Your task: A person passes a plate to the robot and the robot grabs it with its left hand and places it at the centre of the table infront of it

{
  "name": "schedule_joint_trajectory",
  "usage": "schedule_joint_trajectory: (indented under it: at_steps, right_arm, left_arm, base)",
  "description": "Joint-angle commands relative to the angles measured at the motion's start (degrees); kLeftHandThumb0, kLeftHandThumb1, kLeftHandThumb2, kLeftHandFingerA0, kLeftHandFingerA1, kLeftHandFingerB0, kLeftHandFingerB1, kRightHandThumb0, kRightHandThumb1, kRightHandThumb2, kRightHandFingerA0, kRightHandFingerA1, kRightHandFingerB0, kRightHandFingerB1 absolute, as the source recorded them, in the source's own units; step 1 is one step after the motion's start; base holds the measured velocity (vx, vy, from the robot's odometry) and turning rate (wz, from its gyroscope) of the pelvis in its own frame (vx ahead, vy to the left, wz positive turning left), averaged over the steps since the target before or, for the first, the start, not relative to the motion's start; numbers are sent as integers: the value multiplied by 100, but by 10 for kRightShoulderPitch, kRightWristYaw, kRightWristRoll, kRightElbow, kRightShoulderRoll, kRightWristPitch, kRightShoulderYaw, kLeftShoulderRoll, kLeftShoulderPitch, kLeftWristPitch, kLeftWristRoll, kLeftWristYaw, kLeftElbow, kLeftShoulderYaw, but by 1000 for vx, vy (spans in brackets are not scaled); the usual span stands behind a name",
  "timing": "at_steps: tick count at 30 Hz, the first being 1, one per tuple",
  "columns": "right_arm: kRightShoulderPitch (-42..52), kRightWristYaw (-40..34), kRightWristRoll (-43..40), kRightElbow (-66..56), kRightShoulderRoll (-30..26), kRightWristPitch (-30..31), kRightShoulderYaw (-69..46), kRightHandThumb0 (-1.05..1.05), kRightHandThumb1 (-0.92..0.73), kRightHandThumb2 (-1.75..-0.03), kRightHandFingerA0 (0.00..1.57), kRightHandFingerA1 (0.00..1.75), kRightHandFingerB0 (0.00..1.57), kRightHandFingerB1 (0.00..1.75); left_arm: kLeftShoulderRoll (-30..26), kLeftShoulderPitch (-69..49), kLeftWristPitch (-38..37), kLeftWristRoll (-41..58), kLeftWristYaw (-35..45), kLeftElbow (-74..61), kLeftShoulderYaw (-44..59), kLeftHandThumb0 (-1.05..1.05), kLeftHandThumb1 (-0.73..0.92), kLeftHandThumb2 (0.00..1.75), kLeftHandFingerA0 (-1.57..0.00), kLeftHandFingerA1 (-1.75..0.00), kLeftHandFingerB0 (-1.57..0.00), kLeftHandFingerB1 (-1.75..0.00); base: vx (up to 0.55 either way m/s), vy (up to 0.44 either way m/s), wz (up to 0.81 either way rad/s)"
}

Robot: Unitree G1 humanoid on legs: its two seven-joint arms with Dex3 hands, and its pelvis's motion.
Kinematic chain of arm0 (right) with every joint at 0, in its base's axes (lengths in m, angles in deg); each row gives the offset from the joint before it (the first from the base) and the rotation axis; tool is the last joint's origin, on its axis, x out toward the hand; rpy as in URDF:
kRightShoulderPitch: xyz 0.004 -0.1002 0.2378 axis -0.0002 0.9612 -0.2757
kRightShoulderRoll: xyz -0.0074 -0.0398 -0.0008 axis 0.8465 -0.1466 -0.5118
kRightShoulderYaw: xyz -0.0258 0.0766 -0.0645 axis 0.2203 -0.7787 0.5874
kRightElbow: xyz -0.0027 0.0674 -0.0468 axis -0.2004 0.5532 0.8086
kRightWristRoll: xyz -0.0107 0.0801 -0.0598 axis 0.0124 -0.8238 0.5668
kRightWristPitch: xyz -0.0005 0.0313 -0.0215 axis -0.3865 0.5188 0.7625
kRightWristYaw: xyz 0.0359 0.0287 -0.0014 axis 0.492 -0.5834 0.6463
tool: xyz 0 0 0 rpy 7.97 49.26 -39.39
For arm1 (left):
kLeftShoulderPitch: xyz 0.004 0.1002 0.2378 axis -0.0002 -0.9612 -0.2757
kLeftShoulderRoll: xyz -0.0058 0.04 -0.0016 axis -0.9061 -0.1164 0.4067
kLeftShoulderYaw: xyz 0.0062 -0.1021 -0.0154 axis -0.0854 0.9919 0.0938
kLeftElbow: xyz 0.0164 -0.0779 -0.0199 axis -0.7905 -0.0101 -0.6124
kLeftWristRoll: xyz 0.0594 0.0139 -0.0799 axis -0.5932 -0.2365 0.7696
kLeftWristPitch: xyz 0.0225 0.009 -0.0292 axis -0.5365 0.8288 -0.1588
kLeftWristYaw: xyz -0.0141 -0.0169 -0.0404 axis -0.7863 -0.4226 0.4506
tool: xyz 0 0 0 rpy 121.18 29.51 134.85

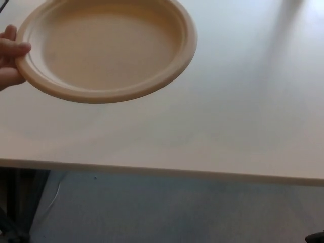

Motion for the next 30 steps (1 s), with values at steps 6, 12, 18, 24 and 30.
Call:
schedule_joint_trajectory:
  at_steps: [6,12,18,24,30]
  right_arm:
    - [-2,5,3,23,-12,-35,3,-78,-84,-65,27,59,29,47]
    - [-1,4,11,29,-11,-28,12,-79,-66,-109,26,62,24,55]
    - [12,3,17,36,-9,-32,20,-79,-65,-108,31,63,23,54]
    - [21,3,20,40,-8,-25,26,-73,-81,-64,31,55,31,44]
    - [21,0,23,40,-8,-23,31,-69,-81,-64,32,54,31,43]
  left_arm:
    - [-13,-18,-89,-24,-25,-23,-27,-78,65,95,-19,-44,-11,-39]
    - [-21,-100,-209,-39,-50,-187,-48,-37,41,101,-1,-48,0,-48]
    - [-23,-208,-260,-59,-82,-360,-45,-80,61,91,-21,-44,-13,-38]
    - [-21,-309,-332,-132,-138,-567,-25,-74,59,88,-27,-47,-11,-38]
    - [-11,-367,-333,-127,-105,-762,-1,-81,62,89,-47,-51,-16,-40]
  base:
    - [0,0,0]
    - [0,0,0]
    - [0,0,0]
    - [0,0,0]
    - [0,0,0]
